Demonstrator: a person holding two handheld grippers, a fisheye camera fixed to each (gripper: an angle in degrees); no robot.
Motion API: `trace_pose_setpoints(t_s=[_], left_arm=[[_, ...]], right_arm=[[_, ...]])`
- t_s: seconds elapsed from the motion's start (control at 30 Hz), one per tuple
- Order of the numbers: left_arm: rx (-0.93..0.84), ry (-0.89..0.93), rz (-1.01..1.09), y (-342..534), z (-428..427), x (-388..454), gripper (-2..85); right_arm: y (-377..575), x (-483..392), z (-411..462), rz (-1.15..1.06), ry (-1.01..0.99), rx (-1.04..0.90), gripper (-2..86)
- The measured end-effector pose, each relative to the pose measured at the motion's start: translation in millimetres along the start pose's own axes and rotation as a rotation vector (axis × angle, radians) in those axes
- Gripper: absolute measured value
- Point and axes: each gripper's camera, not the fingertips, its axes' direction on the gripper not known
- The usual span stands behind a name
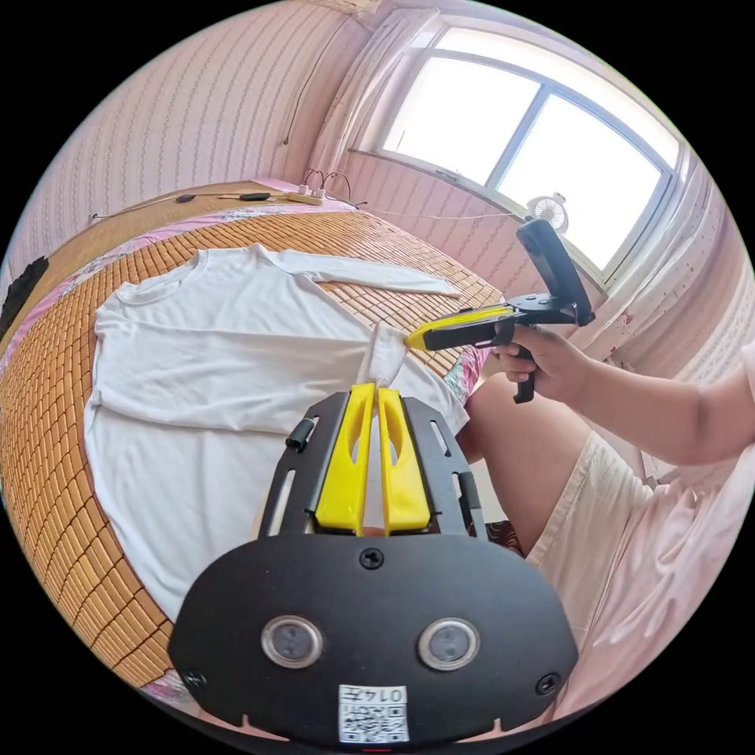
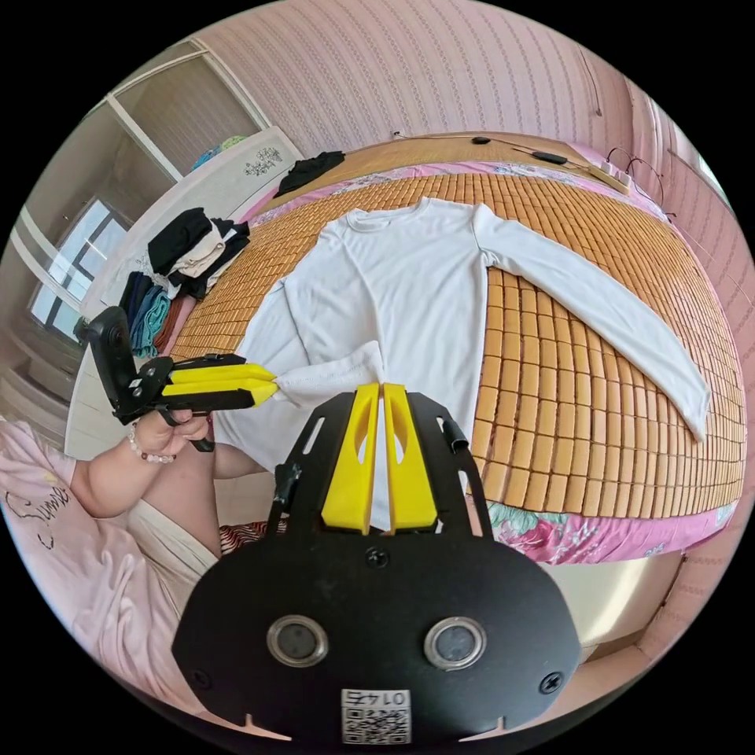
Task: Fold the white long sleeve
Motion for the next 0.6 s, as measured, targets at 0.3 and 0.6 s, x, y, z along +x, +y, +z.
trace_pose_setpoints(t_s=[0.3, 0.6], left_arm=[[-0.163, 0.195, 0.139, -17.8, 48.7, 26.3, 4.7], [-0.129, 0.048, -0.011, -25.9, 33.4, -41.3, 5.1]], right_arm=[[23.1, 45.0, -7.3, 0.034, 0.150, -0.102, 0.2], [-17.6, 30.8, 16.3, -0.089, 0.080, -0.050, 5.5]])
